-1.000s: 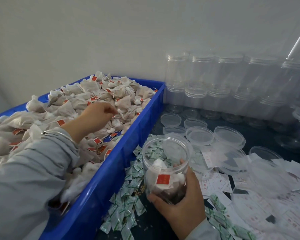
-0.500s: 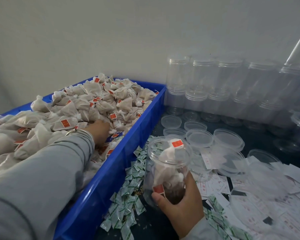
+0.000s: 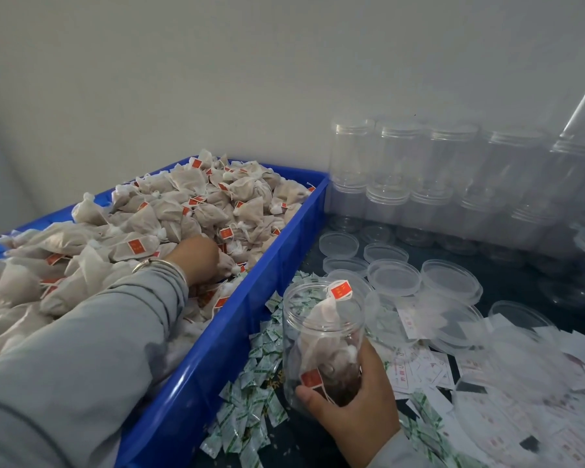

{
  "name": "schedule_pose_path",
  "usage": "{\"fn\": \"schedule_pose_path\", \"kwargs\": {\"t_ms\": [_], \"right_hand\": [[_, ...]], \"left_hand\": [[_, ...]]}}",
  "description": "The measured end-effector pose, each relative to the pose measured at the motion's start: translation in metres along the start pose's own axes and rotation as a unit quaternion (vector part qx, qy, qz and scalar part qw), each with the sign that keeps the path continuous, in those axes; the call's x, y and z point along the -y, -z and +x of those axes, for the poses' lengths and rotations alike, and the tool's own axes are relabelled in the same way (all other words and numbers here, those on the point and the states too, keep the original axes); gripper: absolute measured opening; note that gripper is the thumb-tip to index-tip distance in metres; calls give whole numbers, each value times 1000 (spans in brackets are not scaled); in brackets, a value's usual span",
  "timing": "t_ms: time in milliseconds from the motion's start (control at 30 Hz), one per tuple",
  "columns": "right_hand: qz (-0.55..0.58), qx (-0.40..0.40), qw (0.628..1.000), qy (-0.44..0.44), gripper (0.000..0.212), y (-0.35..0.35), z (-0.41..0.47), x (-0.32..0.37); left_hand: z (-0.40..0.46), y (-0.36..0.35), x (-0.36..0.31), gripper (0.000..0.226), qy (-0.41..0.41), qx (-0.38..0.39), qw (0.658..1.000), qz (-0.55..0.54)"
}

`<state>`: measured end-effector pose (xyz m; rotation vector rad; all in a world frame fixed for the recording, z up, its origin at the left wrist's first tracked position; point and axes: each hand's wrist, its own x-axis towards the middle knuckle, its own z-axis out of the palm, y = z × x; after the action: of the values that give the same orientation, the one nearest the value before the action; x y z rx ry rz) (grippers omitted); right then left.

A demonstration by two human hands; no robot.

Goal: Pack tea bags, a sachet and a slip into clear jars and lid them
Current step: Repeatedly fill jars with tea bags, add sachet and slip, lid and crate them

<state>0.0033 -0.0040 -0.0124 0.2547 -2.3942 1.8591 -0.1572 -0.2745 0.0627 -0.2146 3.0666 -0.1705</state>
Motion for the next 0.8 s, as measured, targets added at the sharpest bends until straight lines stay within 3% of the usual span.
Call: {"fn": "schedule_pose_path", "kwargs": {"t_ms": [167,233,300,333,433,467,600,667,733,800], "right_hand": [[21,1,1000,15,109,0,-1,2],[44,-9,998,40,100,0,-1,4],[46,-28,997,46,96,1,-1,2],[33,-29,998,38,95,1,0,2],[-21,-36,999,3,97,0,3,-3],[-28,-38,999,0,98,0,4,-4],[-36,-49,998,-1,104,-3,5,-11],[-43,-51,998,10,100,-5,5,-12],[-51,-52,997,13,98,-5,5,-11],[-63,-55,996,16,98,-5,6,-11]], "left_hand": [[-2,9,4,19,18,-15,975,-221],[-6,16,5,18,26,-6,935,-354],[-11,27,3,17,44,14,870,-491],[-14,32,1,15,54,19,850,-523],[-21,45,-7,16,79,39,836,-542],[-23,49,-9,16,81,60,813,-573],[-40,67,-17,7,5,104,706,-700],[-51,74,-23,14,-52,124,646,-751],[-61,78,-31,37,-100,147,619,-765],[-71,79,-39,57,-142,160,619,-756]]}}
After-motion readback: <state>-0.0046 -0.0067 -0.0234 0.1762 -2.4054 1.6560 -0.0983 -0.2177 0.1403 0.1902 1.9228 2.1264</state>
